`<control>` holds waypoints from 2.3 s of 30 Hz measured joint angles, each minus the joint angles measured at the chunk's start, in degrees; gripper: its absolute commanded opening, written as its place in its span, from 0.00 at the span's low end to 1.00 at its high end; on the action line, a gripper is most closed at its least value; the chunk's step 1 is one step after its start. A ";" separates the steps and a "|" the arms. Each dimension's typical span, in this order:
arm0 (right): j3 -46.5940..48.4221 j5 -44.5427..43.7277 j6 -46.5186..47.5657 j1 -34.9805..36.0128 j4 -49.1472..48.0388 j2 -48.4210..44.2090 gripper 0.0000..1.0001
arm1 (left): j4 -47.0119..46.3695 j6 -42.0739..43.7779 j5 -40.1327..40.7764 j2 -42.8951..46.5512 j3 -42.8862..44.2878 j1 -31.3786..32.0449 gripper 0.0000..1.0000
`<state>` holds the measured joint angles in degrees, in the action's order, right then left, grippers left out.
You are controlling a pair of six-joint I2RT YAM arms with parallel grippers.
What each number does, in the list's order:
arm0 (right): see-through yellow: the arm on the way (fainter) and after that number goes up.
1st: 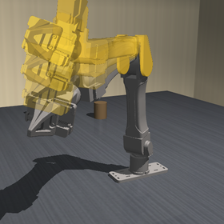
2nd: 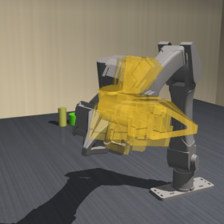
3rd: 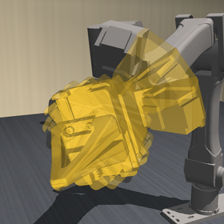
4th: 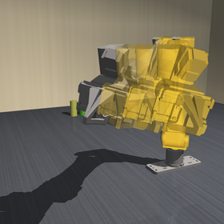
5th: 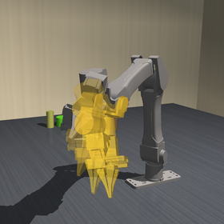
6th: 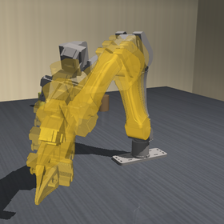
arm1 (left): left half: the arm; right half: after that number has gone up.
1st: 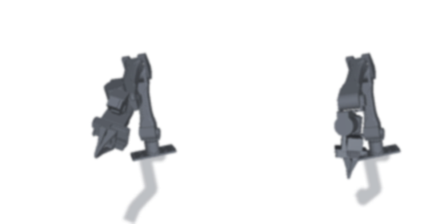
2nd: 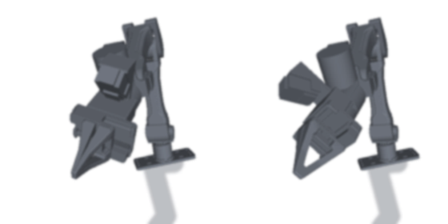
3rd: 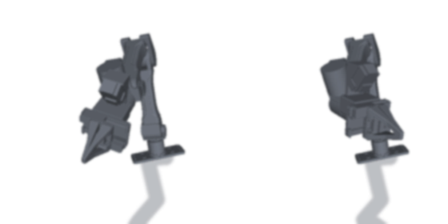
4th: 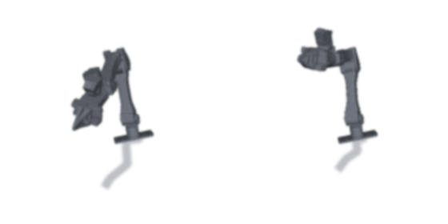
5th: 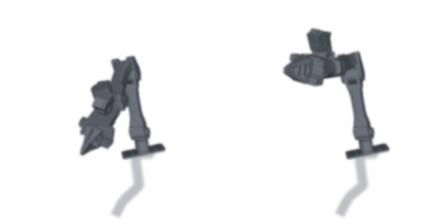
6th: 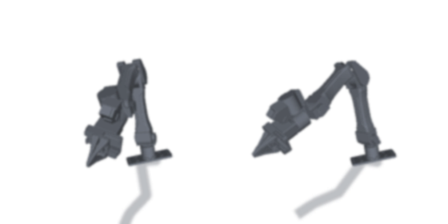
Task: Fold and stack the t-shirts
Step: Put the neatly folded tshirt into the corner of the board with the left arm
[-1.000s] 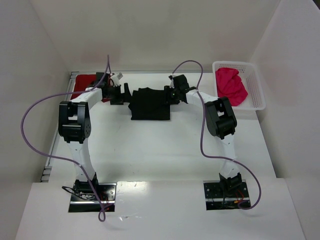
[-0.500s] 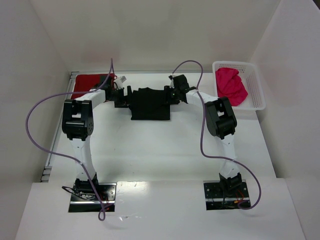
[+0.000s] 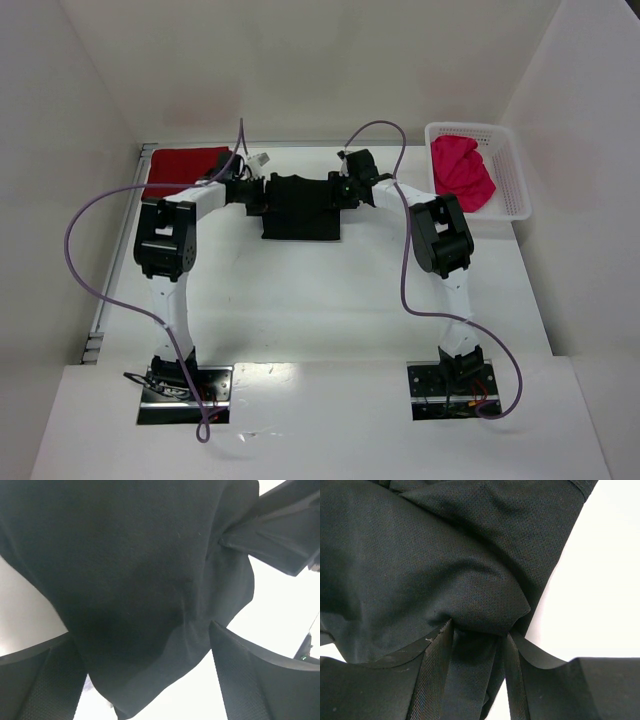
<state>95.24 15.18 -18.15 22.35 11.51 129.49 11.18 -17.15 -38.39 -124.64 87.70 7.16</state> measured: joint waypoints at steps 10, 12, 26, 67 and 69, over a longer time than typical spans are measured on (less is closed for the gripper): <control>0.00 -0.02 0.02 0.00 0.09 0.00 0.49 | -5.97 -5.84 -1.11 -1.60 -1.81 -0.33 0.61; 0.00 -0.04 0.02 0.00 0.09 0.00 0.49 | -6.23 -5.99 -1.05 -1.95 -1.81 -0.31 0.46; 0.02 0.39 -0.20 -0.11 0.11 -0.13 0.62 | 1.42 -5.40 6.75 -2.60 2.12 1.29 0.00; -16.20 -5.88 0.11 -6.25 4.04 -34.62 1.00 | 21.64 12.50 55.04 -2.58 30.03 -6.45 0.00; -16.41 -5.90 0.13 -6.25 4.04 -34.62 1.00 | 21.90 12.68 55.01 -2.58 30.01 -7.67 0.00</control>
<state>78.83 9.28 -18.02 16.10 15.55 94.87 33.08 -4.47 16.62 -127.22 117.71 -0.51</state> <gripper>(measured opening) 0.999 0.214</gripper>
